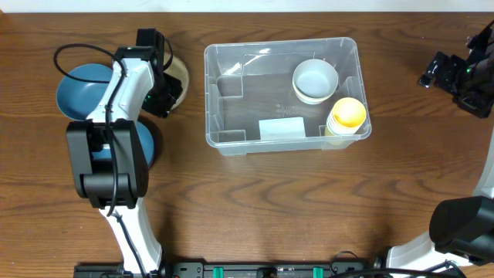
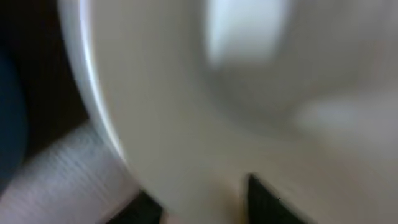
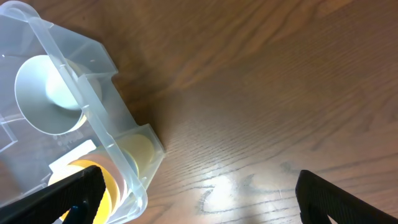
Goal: Pack container
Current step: 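Grasp the rim of the cream bowl with the left gripper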
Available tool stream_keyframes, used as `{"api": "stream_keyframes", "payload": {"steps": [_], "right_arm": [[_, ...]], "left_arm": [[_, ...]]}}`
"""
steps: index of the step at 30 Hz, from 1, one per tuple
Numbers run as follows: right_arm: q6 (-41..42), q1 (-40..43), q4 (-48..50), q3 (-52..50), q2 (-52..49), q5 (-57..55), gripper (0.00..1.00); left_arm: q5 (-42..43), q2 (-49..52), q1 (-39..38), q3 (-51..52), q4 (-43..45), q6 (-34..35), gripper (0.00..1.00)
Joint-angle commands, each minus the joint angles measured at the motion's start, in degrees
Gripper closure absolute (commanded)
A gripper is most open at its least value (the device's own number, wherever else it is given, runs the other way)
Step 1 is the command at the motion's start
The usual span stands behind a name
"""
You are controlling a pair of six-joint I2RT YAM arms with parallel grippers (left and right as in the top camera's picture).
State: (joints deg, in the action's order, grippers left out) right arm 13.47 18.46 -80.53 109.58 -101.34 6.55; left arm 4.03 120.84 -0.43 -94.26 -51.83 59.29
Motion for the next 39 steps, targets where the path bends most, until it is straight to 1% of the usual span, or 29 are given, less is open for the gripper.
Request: {"api": "stream_keyframes", "payload": {"steps": [1,2,3,4,14,18,23,30,34,39], "right_arm": [[0.17,-0.09,-0.04,0.98,-0.15,-0.33,0.01],[0.17,-0.11,-0.04,0.98,-0.15,-0.33,0.01],[0.17,-0.13,-0.04,0.98,-0.15,-0.33,0.01],[0.17,-0.13,-0.04,0.98,-0.15,-0.35,0.01],[0.17,-0.09,-0.04,0.98,-0.15,-0.35,0.01],[0.17,-0.09,-0.04,0.98,-0.15,-0.33,0.01],[0.17,-0.09,-0.04,0.98,-0.15,-0.33,0.01],[0.17,-0.09,-0.04,0.98,-0.15,-0.33,0.01],[0.17,-0.09,-0.04,0.98,-0.15,-0.35,0.01],[0.17,-0.09,-0.04,0.98,-0.15,-0.35,0.01]], "left_arm": [[-0.66,0.92,0.02,0.39,0.61,-0.07,0.80],[-0.63,0.90,0.02,0.39,1.03,-0.07,0.88],[-0.63,0.90,0.02,0.39,1.40,-0.09,0.93],[-0.63,0.90,0.02,0.39,1.51,-0.13,0.94],[-0.63,0.90,0.04,0.17,1.86,-3.10,0.94],[-0.61,0.87,0.13,-0.94,1.81,-3.34,0.94],[-0.61,0.76,0.13,-3.15,1.79,-5.73,0.94],[-0.61,-0.85,0.55,-3.39,1.81,-5.92,0.94],[-0.63,-2.14,1.55,-3.39,1.86,-6.73,0.94],[-0.61,-5.77,4.68,-3.39,2.23,-6.73,0.94]]}}
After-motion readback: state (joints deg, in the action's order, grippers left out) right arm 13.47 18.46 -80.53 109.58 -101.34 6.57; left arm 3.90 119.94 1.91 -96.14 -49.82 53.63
